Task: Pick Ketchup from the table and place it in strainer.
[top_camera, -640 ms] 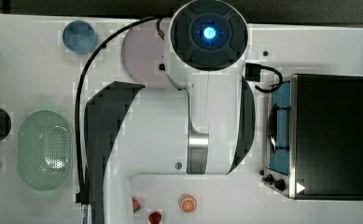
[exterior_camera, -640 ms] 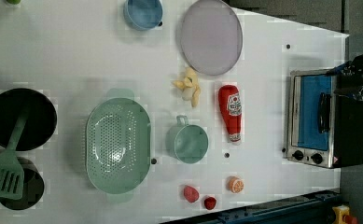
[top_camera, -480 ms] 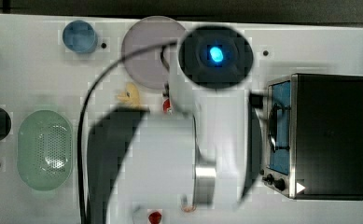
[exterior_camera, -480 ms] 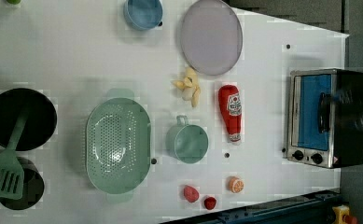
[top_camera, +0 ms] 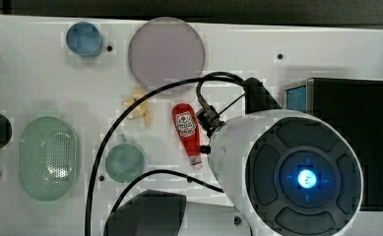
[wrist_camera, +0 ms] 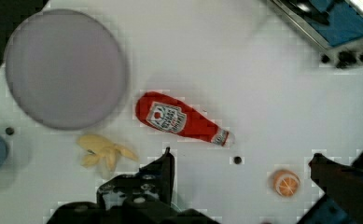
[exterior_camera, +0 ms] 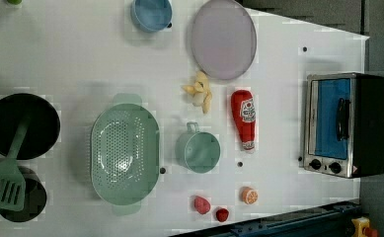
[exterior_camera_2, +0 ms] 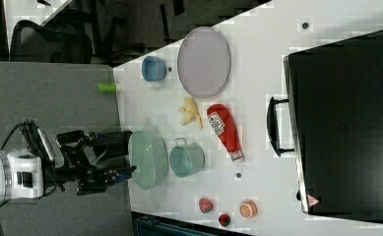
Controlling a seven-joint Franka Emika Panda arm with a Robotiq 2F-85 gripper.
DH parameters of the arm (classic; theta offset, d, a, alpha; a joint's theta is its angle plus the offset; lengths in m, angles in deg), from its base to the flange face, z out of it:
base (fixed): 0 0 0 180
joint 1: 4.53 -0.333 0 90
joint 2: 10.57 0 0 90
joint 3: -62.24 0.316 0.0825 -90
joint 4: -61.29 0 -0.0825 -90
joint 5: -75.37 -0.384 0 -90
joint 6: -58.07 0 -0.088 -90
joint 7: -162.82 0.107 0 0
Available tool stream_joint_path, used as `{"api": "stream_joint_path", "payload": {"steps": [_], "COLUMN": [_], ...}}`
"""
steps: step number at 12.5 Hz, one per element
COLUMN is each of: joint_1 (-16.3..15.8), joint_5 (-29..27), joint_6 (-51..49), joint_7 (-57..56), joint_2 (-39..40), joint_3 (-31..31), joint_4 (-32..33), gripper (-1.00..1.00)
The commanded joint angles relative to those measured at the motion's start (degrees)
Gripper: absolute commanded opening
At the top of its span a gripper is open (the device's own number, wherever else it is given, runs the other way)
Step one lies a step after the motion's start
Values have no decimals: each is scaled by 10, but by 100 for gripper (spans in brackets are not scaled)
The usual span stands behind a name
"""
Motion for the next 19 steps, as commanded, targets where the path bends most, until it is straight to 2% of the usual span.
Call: {"api": "stream_joint_path", "payload": {"steps": [1,10,14,17,19], "joint_1": [-3,-5,-5,-5,-5], "joint_5": [-9,-9,-6,39,46], "joint_6": [33,257,356,408,439], "joint_7": [-111,-524,-554,-554,-554], "joint_2": [57,114,166,224,259], "joint_3": [28,53,57,58,58], "joint_4": [42,181,227,231,231], "gripper": [100,100,100,100,100]}}
